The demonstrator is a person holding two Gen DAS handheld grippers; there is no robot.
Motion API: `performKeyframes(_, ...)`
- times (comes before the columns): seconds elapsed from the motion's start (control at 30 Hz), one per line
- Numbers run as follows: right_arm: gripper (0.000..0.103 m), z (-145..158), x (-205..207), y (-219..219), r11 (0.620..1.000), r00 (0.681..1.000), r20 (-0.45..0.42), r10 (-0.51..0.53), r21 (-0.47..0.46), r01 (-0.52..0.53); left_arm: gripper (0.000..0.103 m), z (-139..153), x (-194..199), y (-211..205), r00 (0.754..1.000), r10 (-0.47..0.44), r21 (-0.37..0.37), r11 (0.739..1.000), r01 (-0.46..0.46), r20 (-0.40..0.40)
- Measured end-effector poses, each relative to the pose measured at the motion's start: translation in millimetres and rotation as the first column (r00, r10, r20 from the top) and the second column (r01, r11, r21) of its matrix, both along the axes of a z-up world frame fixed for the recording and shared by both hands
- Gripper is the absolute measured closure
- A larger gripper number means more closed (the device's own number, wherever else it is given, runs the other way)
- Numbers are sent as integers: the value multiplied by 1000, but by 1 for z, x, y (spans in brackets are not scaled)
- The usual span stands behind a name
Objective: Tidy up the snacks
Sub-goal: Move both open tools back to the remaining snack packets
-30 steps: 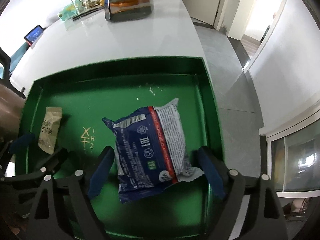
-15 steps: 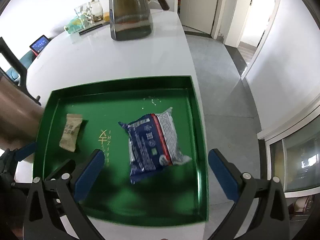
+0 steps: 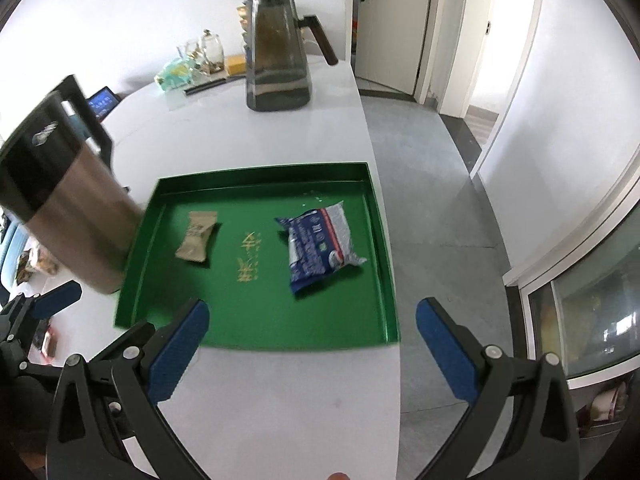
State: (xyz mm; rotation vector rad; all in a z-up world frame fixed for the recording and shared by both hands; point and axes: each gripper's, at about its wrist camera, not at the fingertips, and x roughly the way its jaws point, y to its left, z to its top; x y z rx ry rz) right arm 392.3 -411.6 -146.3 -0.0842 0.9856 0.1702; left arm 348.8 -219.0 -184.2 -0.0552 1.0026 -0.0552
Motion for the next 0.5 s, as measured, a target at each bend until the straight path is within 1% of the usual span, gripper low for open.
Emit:
performKeyframes(0.1, 0, 6, -20, 9, 1000, 1000, 13, 9, 15, -9, 1, 9, -22, 10, 1000, 6, -2, 1000, -6, 6)
performKeyframes(0.2, 0, 8, -37, 23, 999, 1000, 16, 25, 42, -26, 1, 16, -45, 28, 1000, 19, 1, 1000, -19, 5)
performKeyframes(0.3, 0, 9, -56, 47, 996, 998, 23, 56, 67, -58, 1, 22, -69, 59, 998, 62, 0, 998, -62, 6)
performKeyframes(0.4, 0, 10, -71, 80, 993, 995, 31, 95, 72, -97, 1, 26, -90, 91, 995, 97, 8, 995, -97, 16)
performKeyframes(0.5, 0, 10, -86, 113, 989, 993, 34, 116, 83, -119, 1, 26, -103, 124, 994, 110, 21, 994, -110, 17)
